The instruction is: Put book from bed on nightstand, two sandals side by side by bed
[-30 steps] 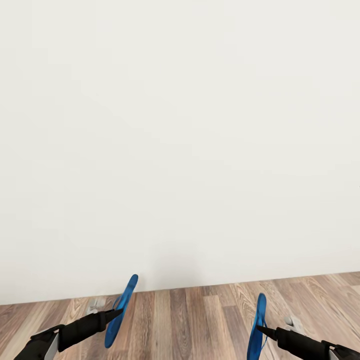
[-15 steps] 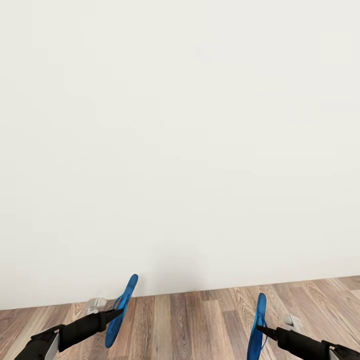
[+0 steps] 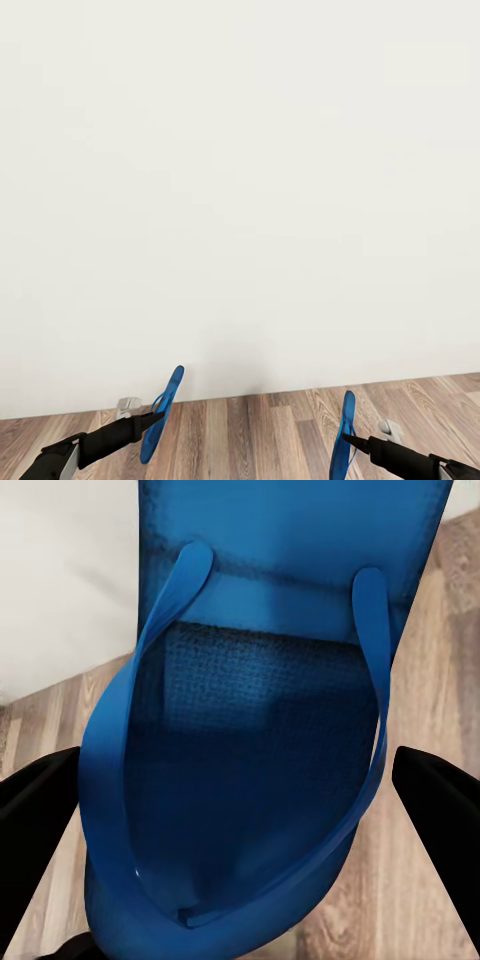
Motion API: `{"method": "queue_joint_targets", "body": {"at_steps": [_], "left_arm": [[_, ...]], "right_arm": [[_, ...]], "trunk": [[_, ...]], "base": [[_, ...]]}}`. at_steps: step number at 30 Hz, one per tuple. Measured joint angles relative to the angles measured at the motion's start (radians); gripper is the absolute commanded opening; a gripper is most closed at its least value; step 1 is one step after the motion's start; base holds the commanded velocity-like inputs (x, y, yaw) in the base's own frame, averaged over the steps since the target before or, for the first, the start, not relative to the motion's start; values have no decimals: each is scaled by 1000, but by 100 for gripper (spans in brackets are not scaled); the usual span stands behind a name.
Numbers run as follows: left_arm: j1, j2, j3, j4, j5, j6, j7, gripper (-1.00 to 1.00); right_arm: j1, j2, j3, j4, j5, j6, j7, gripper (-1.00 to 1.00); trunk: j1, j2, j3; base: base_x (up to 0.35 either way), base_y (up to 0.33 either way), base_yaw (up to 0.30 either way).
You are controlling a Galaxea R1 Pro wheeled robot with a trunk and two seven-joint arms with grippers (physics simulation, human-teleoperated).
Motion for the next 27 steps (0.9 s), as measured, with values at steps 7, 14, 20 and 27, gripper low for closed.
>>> {"method": "queue_joint_targets", "body": {"at_steps": [7, 14, 20, 27], "left_arm": [[0, 0, 0, 0, 0, 0, 0, -100], [0, 0, 1, 0, 0, 0, 0, -100], [0, 0, 1, 0, 0, 0, 0, -100], [0, 0, 0, 0, 0, 0, 0, -100]], "right_arm": [[0, 0, 0, 0, 0, 0, 1, -100], [0, 0, 0, 0, -2, 0, -5, -100], [0, -1, -1, 1, -4, 0, -6, -100], [0, -1, -1, 2, -4, 0, -6, -100]], "trunk": [[-15, 28, 13], [-15, 28, 13], [-15, 28, 13], [-15, 28, 13]], "base": [[0, 0, 0], [0, 0, 0], [0, 0, 0], [0, 0, 124]]}}
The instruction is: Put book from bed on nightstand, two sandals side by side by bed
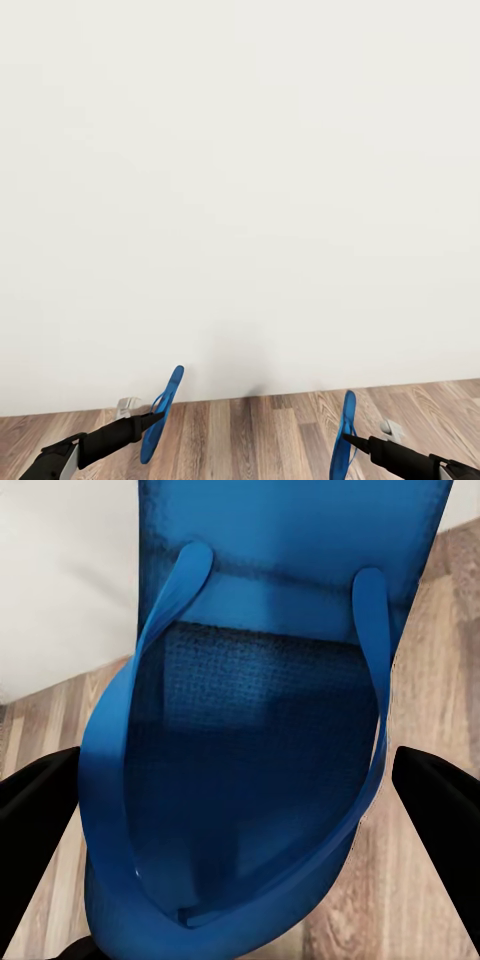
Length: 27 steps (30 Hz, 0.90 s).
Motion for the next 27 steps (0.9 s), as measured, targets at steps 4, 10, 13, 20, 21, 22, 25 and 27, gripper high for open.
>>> {"method": "queue_joint_targets", "body": {"at_steps": [4, 10, 13, 20, 21, 22, 25, 27], "left_arm": [[0, 0, 1, 0, 0, 0, 0, -100], [0, 0, 0, 1, 0, 0, 0, -100], [0, 0, -1, 5, 0, 0, 0, -100], [0, 0, 0, 43, -2, -25, 5, -100], [0, -1, -1, 49, -3, -29, 18, -100], [0, -4, -2, 65, -5, -36, 46, -100], [0, -10, -3, 140, -8, -71, 162, -100], [0, -11, -5, 225, -8, -136, 282, -100]], "right_arm": [[0, 0, 0, 0, 0, 0, 0, -100], [0, 0, 0, 0, 0, -1, -1, -100], [0, 0, 0, 0, 0, 0, 0, -100], [0, 1, 0, 2, 0, 0, -2, -100], [0, 1, 0, 4, 1, 0, -2, -100], [0, 1, 1, 8, 1, 0, -2, -100], [0, 7, 4, 33, 0, -1, -3, -100], [0, 10, 10, 59, -3, -4, -4, -100]], "trunk": [[0, 0, 0], [0, 0, 0], [0, 0, 0], [0, 0, 0], [0, 0, 0], [0, 0, 0], [0, 0, 0], [0, 0, 0]], "base": [[0, 0, 246], [0, 0, 256], [0, 0, 258], [0, 0, 255], [0, 0, 246], [0, 0, 244], [0, 0, 241], [0, 0, 246]]}}
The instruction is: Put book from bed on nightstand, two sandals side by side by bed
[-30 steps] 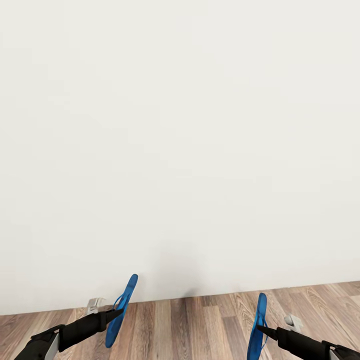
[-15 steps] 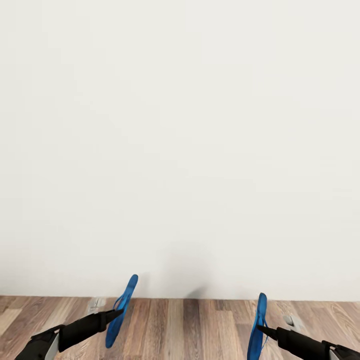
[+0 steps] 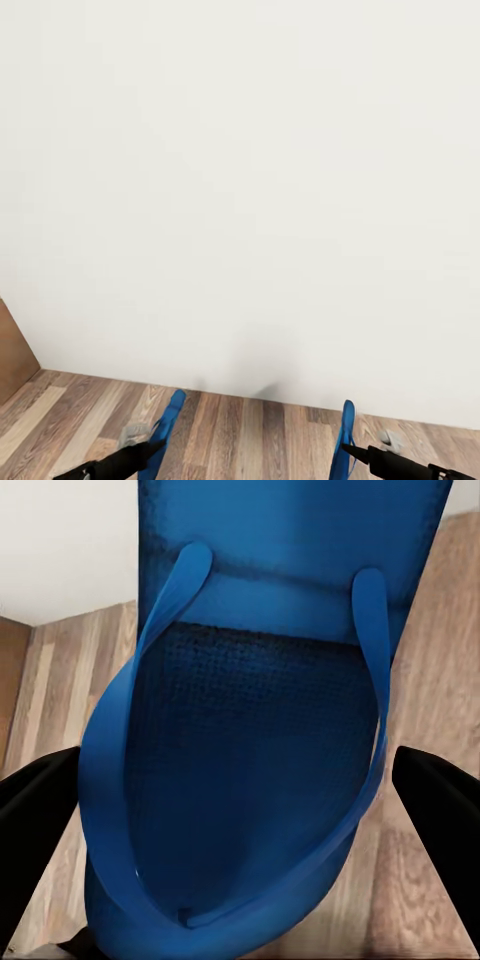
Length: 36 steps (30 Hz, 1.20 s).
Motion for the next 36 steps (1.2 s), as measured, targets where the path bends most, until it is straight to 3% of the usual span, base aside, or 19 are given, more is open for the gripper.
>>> {"method": "queue_joint_targets", "body": {"at_steps": [3, 7, 10, 17, 22, 25, 29, 33, 34, 36], "left_arm": [[0, 4, -1, 91, 6, -82, 83, -100], [0, 3, 4, 162, 10, -120, 111, -100], [7, -1, 4, 176, 11, -126, 115, -100], [12, -2, 7, 179, 15, -128, 120, -100], [12, -3, 6, 179, 16, -128, 145, -100], [12, -9, 6, 180, 12, -132, 155, -100], [12, -15, 7, 180, 11, -132, 157, -100], [12, -17, 7, 180, 12, -132, 155, -100], [12, -17, 7, 180, 12, -132, 155, -100], [12, -17, 7, 180, 12, -132, 156, -100]], "right_arm": [[1, 2, 1, 26, -1, -12, -2, -100], [1, 3, -3, 92, 13, -67, -62, -100], [1, 4, 1, 112, 45, -109, -118, -100], [1, 10, -4, 117, 71, -120, -133, -100], [1, 52, -5, 118, 75, -121, -136, -100], [1, 59, -4, 118, 85, -121, -135, -100], [1, 62, 4, 119, 176, -121, -133, -100], [1, 68, 9, 120, 346, -121, -133, -100], [1, 101, 9, 122, 393, -122, -135, -100], [1, 129, 0, 122, 406, -122, -137, -100]], "trunk": [[0, 0, 0], [0, 0, 0], [0, 0, 0], [0, 0, 0], [0, 0, 0], [0, 0, 0], [0, 0, 0], [0, 0, 0], [0, 0, 0], [0, 0, 0]], "base": [[0, 0, 267], [0, 0, 287], [0, 0, 293], [0, 0, 294], [0, 0, 294], [0, 0, 293], [0, 0, 289], [0, 0, 280], [0, 0, 275], [0, 0, 274]]}}
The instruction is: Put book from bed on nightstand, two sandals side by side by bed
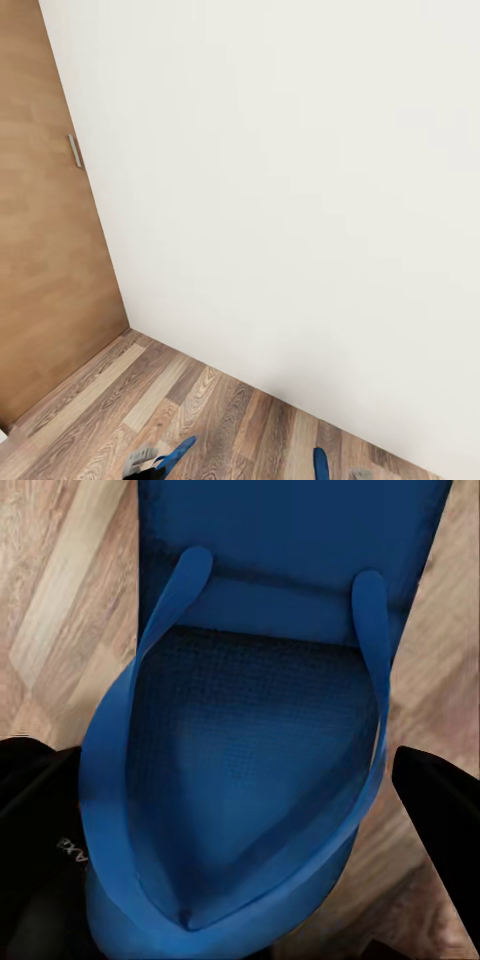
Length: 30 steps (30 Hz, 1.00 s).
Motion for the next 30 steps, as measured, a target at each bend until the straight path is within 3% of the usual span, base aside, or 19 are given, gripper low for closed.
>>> {"method": "queue_joint_targets", "body": {"at_steps": [4, 9, 14, 23, 30], "left_arm": [[0, 0, 0, 0, 0, 0, -1, -100], [0, 0, 0, 0, 0, 0, -1, -100], [0, 0, 0, 0, 0, 0, -2, -100], [0, -1, 0, 1, 1, 0, -2, -100], [1, -2, 0, 1, 0, 0, -1, -100]], "right_arm": [[0, 10, -4, 0, 5, -1, -39, -100], [0, 15, -5, 1, 4, 2, -320, -100], [0, 16, -6, 1, 4, 2, -393, -100], [0, 17, -6, -1, 4, 2, -381, -100], [0, 10, -7, -2, 5, 1, -84, -100]], "trunk": [[0, 0, 0], [0, 0, 0], [0, 0, 0], [0, 0, 0], [0, 0, 0]], "base": [[0, 0, 271], [0, 0, 264], [0, 0, 267], [0, 0, 280], [0, 0, 287]]}}
